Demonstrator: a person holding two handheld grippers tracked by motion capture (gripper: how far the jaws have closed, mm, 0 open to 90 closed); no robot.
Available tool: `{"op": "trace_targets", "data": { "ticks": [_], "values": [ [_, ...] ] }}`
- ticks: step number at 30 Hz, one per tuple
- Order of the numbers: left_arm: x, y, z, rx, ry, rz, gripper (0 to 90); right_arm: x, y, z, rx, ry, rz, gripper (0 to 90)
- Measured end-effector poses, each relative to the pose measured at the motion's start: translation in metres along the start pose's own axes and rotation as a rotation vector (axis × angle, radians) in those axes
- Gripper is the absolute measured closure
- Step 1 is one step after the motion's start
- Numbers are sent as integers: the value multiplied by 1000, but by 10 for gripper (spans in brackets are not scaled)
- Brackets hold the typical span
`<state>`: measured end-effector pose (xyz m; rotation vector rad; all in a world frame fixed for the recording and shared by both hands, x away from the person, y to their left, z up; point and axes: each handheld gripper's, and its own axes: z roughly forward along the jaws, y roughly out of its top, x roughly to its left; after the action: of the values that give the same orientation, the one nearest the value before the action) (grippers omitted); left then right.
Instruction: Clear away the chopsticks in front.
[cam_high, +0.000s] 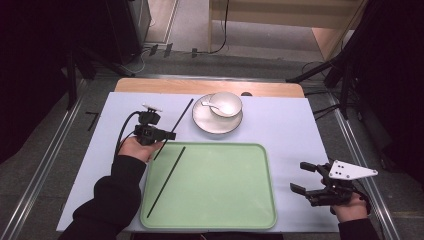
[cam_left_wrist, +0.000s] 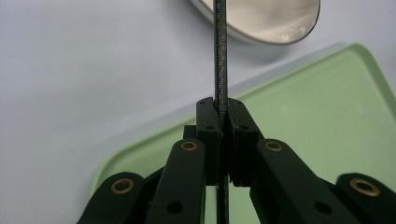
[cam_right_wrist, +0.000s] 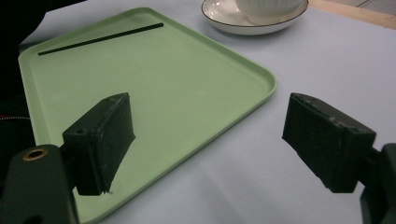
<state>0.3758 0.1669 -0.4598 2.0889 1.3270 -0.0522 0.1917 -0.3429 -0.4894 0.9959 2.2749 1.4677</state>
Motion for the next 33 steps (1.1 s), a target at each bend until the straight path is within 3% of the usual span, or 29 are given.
{"op": "trace_targets", "data": {
  "ticks": [9,18,33],
  "values": [
    [-2,-32,-10,11,6,12,862,1,1,0,3,1,-6,168],
    [-4,-66,-21,41,-16,-14,862,1,3,3,2,6,-9,168],
    [-7,-108,-26,125,12,-66,861,-1,7,8,6,21,-24,168]
  ]
}}
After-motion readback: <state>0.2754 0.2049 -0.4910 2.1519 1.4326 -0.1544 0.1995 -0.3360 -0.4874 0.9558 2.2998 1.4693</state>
